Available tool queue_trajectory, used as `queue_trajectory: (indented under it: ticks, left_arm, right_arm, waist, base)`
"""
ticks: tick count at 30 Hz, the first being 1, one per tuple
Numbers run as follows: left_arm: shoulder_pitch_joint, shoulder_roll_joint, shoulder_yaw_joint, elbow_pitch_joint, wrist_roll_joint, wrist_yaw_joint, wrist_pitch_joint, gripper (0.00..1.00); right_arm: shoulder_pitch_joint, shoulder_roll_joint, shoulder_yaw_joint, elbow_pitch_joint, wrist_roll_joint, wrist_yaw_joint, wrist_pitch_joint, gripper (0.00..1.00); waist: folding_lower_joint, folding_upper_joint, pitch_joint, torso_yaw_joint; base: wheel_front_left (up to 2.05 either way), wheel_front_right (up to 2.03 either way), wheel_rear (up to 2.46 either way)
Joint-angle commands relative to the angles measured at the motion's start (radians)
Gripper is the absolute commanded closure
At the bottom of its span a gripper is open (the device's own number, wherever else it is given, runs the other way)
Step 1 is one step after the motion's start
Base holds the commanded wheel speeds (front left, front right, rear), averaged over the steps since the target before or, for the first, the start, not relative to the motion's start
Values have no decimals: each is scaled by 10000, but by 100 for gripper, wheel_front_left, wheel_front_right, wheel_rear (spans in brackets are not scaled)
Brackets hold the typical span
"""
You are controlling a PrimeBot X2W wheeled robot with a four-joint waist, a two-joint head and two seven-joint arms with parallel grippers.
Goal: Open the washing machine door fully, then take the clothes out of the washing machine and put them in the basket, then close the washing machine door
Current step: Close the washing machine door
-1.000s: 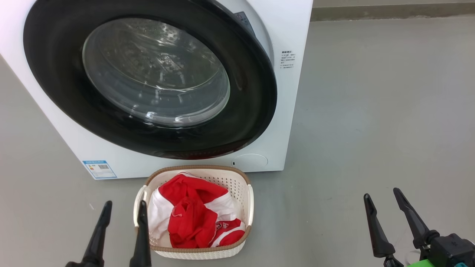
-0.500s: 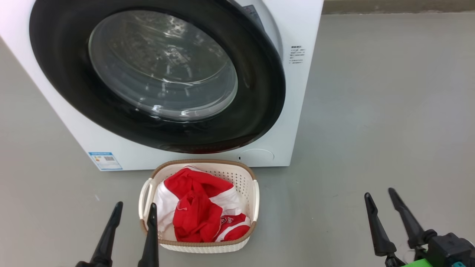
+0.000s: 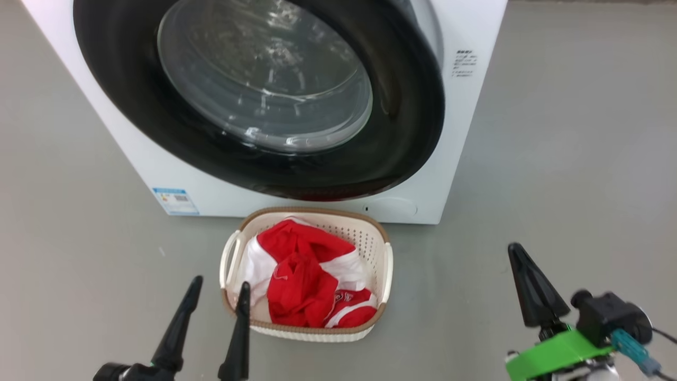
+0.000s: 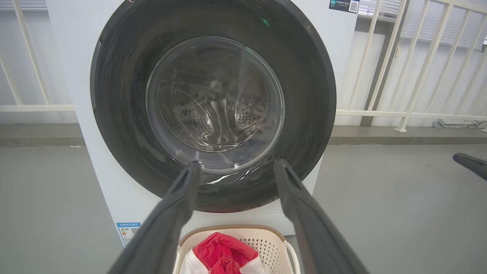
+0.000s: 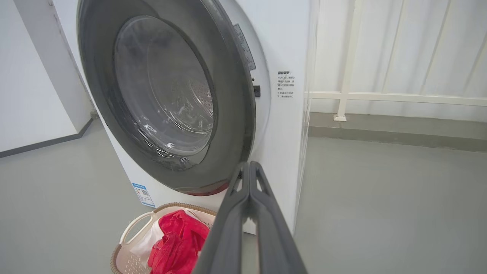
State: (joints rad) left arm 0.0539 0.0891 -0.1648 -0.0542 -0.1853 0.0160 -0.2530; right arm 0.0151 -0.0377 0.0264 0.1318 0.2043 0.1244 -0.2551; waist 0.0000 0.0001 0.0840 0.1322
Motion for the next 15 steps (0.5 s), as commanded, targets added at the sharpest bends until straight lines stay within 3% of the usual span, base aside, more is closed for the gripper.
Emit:
queue_trajectory:
  ticks: [1,15]
  left_arm:
    - [-440,-19,252,-322,105,-85,-87,0]
    - [-1306,-293,-54,-384,157,-641,-87,0]
  right_arm:
    - [-646,-125,349,-88,45,63,-67,100]
    - [-3564,-125,645,1272,-265,63,-67,100]
  waist:
    - [0,-1,342,273]
    - [0,-1,1629,1332]
  base:
    - [0,0,0]
    - [0,0,0]
